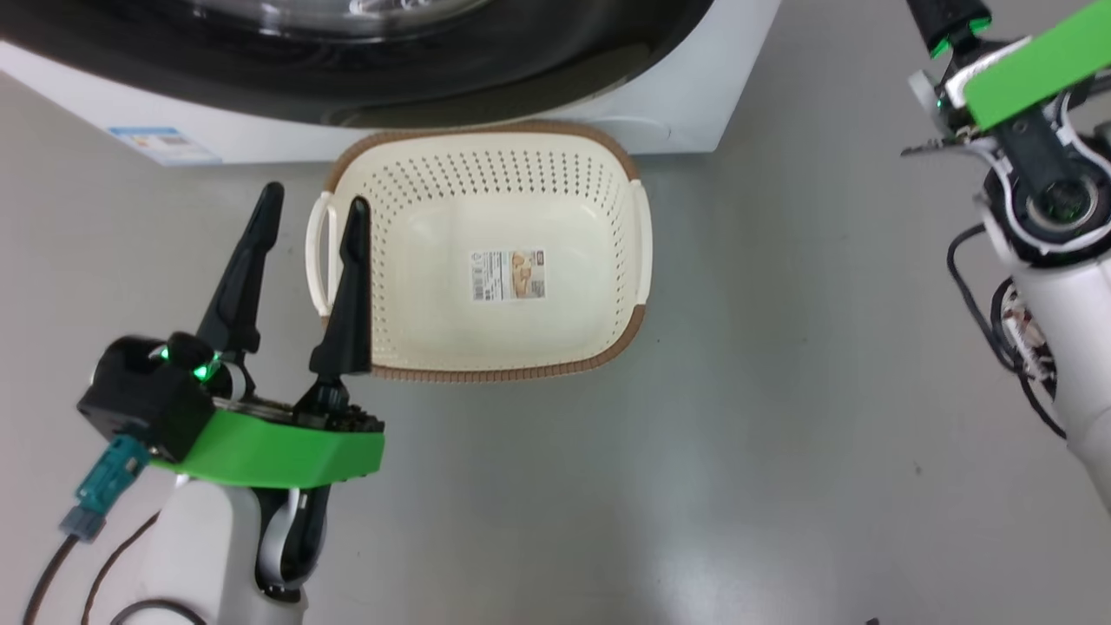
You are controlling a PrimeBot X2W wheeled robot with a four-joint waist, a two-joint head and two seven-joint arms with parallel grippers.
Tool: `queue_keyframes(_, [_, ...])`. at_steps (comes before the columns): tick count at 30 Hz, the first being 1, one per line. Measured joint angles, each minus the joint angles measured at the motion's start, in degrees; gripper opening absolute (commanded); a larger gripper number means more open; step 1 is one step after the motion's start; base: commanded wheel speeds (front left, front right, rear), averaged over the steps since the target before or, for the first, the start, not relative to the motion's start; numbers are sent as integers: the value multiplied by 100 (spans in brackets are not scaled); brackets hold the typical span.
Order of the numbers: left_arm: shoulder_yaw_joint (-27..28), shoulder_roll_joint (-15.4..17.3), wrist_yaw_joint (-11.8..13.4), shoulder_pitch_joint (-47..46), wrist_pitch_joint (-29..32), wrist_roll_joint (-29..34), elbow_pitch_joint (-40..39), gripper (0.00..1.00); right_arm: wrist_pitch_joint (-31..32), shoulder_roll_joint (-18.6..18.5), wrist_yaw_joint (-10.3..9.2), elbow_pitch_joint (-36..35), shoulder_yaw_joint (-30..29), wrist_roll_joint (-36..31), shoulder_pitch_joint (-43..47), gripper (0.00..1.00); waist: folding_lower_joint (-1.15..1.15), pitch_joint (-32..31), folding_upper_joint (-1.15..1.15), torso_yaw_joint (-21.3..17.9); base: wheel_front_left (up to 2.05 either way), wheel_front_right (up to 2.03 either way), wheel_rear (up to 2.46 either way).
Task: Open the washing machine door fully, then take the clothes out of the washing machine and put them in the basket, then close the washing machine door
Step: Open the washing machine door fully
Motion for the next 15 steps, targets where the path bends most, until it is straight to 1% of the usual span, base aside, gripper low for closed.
queue_keyframes(3, [-32, -1, 0, -65, 0, 0, 0, 100, 301, 2, 0, 74, -25, 330, -221, 0, 0, 163, 0, 70, 0, 0, 0])
queue_keyframes(7, [-78, 0, 0, -96, 0, -7, 0, 100, 743, -2, 0, 194, -54, 559, -563, 0, 0, 350, 0, 170, 0, 0, 0])
queue_keyframes(11, [-126, -1, 0, -225, 0, -43, -2, 100, 1105, 1, 0, 256, -116, 669, -884, 0, 0, 519, 0, 266, 0, 0, 0])
queue_keyframes(15, [-190, -8, 0, -276, 0, -49, -5, 100, 1335, 16, 0, 227, -311, 838, -1171, 0, 0, 676, 0, 368, 0, 0, 0])
